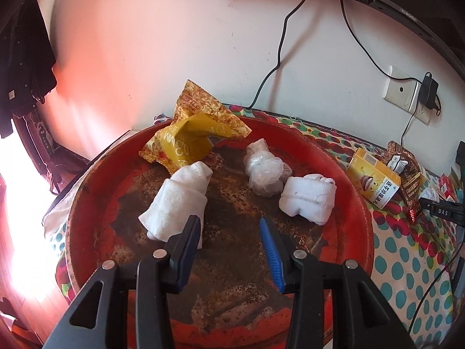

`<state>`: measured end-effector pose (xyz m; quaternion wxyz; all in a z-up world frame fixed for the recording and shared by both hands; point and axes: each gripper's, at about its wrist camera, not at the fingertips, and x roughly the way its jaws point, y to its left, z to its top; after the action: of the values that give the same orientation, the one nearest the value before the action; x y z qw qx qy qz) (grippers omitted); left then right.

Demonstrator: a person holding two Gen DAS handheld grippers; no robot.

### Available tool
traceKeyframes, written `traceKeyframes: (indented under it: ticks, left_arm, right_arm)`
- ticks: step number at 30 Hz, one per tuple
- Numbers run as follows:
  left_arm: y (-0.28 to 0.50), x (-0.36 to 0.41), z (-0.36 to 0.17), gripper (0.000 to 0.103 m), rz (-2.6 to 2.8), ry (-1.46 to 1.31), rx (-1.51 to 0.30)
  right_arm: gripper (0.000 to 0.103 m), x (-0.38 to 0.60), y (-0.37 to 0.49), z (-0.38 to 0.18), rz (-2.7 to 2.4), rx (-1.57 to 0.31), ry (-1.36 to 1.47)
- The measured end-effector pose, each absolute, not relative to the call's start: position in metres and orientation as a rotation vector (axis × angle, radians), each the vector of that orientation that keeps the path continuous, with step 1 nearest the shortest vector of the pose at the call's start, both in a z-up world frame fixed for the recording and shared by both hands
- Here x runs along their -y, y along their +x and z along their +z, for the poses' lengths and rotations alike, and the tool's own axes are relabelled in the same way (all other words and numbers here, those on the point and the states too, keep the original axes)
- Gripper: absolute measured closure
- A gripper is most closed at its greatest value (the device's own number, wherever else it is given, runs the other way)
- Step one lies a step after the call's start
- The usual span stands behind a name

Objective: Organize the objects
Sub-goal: 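Grasp the grey-white sock on the sheet with the right tool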

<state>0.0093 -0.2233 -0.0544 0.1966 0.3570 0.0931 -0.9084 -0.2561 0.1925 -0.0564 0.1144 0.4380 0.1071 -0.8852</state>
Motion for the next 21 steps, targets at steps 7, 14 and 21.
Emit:
traceKeyframes:
  ticks: [7,14,21]
  left_arm:
    - [0.007,0.21,-0.057,0.06,-2.536,1.002,-0.154]
    - [0.007,0.206,-0.057,0.06,-2.555,1.004,-0.174]
    - [0.008,0.189,-0.046,0.06,-2.602,1.006,-0.204]
  right_arm:
    - [0.056,-0.222,-0.236,-0.05,-2.615,-0.31,1.201]
    - [0.056,-0.323,-0.213,-0.047,-2.656,-0.248,1.201]
    - [0.056,-0.387,-0.201,-0.047,-2.695,-0.23,1.242]
